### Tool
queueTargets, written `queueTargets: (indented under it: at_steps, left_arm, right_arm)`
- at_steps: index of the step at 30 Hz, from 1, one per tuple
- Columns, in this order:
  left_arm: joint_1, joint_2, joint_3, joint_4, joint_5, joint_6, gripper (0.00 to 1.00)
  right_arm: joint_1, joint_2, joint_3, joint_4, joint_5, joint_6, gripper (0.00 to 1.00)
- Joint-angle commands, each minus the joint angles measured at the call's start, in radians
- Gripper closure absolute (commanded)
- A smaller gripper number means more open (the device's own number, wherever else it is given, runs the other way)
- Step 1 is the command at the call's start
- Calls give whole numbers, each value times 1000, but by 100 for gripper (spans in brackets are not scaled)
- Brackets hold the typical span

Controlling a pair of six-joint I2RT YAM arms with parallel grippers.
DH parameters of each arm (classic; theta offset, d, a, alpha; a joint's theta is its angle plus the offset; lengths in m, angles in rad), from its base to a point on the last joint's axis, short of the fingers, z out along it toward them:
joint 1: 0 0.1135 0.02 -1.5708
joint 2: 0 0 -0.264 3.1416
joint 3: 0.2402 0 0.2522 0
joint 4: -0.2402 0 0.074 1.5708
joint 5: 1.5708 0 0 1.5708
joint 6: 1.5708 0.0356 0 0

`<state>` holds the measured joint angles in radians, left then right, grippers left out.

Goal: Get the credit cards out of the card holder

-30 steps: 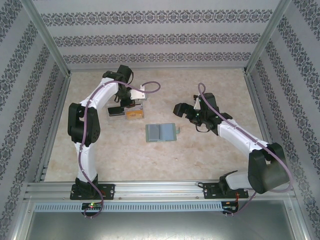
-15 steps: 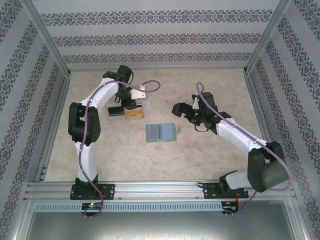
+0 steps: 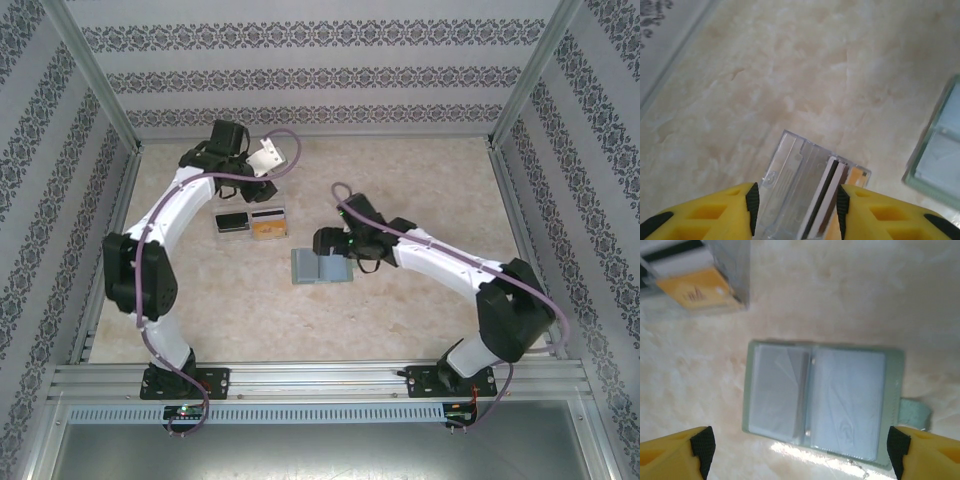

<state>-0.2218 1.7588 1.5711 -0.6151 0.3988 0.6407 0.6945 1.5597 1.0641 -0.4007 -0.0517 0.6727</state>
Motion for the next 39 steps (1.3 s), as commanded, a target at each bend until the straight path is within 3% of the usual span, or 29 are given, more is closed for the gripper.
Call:
queueTargets:
  at_steps: [1, 6, 10, 19, 27, 30, 34, 39]
  left_arm:
    - [13, -108, -164, 268, 55, -268, 48]
    - [14, -254, -396, 485, -42, -555, 38]
    - [39, -295, -454, 440, -107, -783, 26]
    - [70, -302, -494, 349, -191, -960, 19]
    - [63, -288, -469, 229, -40, -1043, 12]
    - [59, -260, -452, 161, 19, -1076, 15]
    - [38, -259, -503, 203, 129, -1154, 20]
    - [-8, -233, -500, 179, 261, -1168, 26]
  right_arm:
    - [63, 74, 49, -88, 109, -25, 13]
    - [113, 199, 120, -130, 150, -30, 20]
    - [119, 274, 153, -144, 158, -33, 24]
    - [119, 363, 178, -173, 198, -34, 29]
    - [114, 375, 134, -162, 217, -39, 40]
    - [106, 363, 108, -133, 197, -28, 42]
    - [89, 331, 58, -74, 162, -3, 45]
    - [73, 297, 19, -22, 138, 14, 55]
